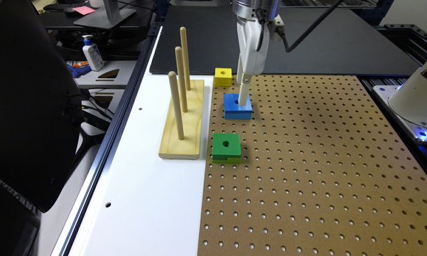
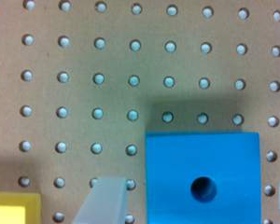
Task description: Pick up blue block.
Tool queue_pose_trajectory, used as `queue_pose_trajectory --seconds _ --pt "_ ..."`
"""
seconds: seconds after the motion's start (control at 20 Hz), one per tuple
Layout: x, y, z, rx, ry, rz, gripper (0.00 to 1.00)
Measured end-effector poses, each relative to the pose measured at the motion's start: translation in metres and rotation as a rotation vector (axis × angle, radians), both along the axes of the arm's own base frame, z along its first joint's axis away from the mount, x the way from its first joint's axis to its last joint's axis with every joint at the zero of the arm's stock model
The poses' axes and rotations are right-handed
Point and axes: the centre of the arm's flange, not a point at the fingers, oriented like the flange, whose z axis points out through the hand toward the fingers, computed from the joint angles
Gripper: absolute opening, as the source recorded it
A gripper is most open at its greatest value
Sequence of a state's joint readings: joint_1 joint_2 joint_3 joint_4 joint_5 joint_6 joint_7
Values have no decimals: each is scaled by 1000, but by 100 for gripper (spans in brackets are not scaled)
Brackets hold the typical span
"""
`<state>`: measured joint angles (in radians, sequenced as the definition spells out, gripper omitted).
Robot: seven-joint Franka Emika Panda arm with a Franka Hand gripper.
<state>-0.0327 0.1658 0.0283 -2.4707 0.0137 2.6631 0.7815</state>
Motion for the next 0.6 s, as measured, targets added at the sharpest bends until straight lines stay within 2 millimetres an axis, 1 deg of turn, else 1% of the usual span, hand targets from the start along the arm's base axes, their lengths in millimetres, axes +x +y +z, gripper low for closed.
queue_pose_trajectory --seconds 0.1,0.3,0.6 --pt "-1 0 -5 0 8 0 100" --pt "-2 0 -25 1 14 -1 100" --pt "1 1 -25 2 6 2 100"
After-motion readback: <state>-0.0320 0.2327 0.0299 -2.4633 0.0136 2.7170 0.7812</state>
